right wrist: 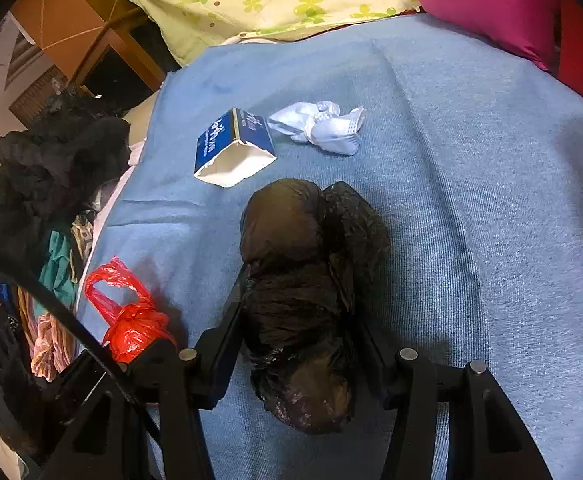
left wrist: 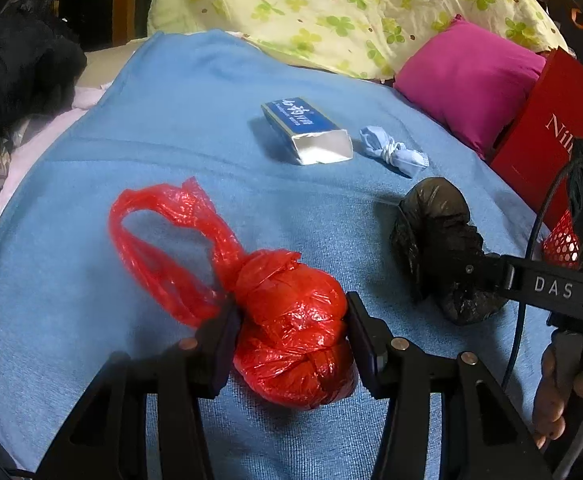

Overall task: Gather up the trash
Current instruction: 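Lift the red bag with the left tool while the right tool regrips the black bag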

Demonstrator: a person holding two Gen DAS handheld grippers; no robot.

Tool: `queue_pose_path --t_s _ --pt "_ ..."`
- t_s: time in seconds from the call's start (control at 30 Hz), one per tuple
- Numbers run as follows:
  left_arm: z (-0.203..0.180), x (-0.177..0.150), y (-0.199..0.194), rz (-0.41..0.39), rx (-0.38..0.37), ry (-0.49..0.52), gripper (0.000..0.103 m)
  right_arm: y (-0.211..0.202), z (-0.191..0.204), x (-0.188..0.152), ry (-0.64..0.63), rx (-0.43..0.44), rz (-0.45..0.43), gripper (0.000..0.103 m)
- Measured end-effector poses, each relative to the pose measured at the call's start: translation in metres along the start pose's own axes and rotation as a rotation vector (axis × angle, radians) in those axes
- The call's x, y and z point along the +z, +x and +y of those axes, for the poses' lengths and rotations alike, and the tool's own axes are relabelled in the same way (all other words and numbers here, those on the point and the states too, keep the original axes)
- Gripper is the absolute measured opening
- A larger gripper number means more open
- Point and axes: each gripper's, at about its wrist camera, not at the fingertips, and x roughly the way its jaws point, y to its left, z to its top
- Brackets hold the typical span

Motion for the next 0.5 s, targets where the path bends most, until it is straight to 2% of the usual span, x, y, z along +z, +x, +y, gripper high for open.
queue_pose_path --t_s 0.13,0.33,0.4,0.5 --pt "0.002 -0.001 -0.001 0.003 -0.009 -0.001 0.051 0.000 0.001 -0.002 -0.021 -0.004 -0.009 0.058" --pt "-0.002 -0.003 -0.004 -0.001 0.005 0.029 0.049 0.003 0.017 -0.005 -0.114 -0.088 0.008 0.057" --pt "-0.003 -0.003 -0.004 -0.002 0.008 0.036 0.049 0.005 0.021 -0.004 -0.146 -0.134 0.026 0.048" --pt "-0.005 -0.005 -0.003 -0.003 0.018 0.055 0.048 0.002 0.017 -0.003 -0.151 -0.136 0.045 0.040"
